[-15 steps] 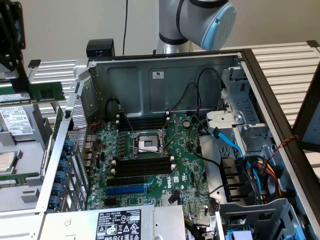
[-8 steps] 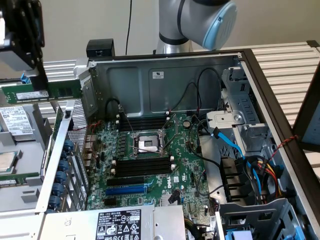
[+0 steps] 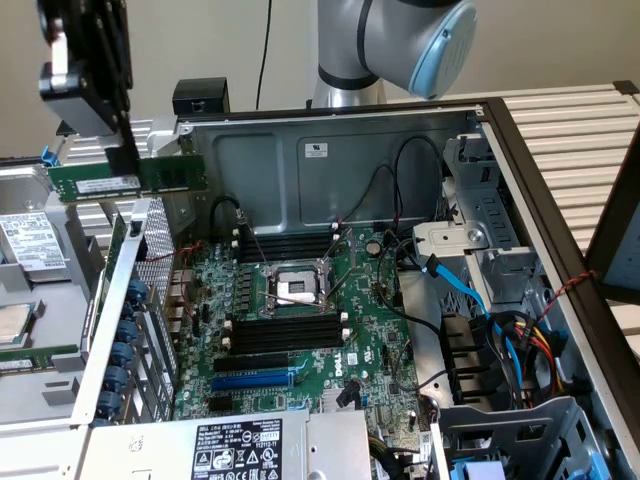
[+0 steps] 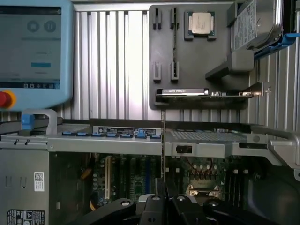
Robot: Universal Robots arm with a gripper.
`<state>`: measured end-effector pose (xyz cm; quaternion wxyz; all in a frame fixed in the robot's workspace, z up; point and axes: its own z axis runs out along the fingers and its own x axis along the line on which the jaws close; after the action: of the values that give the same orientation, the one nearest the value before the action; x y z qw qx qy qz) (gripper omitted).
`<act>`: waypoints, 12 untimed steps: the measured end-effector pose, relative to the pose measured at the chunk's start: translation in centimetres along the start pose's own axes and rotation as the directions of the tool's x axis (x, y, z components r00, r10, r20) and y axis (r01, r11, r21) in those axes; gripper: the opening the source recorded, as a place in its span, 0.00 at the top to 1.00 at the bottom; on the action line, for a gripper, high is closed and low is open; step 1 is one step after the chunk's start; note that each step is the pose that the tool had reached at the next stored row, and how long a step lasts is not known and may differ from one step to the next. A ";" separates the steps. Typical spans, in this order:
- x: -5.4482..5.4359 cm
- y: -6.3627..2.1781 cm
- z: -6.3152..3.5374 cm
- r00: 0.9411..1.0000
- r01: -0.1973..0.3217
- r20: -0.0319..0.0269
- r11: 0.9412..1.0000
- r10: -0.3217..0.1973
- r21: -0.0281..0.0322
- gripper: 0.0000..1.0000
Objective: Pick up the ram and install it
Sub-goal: 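Pick up the ram and move it above insertion slot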
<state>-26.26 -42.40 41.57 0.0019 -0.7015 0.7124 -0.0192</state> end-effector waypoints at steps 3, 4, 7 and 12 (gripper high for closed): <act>0.0 -1.34 0.04 1.000 0.000 0.003 1.000 0.000 0.000 0.88; 0.0 -1.80 0.06 1.000 0.000 0.004 1.000 0.000 0.000 0.88; 0.0 -3.18 0.12 1.000 0.000 0.006 1.000 0.000 0.001 0.88; -0.1 -5.44 0.24 1.000 0.000 0.009 1.000 0.000 0.004 0.88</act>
<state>-20.81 -42.42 41.50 0.0067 -0.7014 0.7125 -0.0176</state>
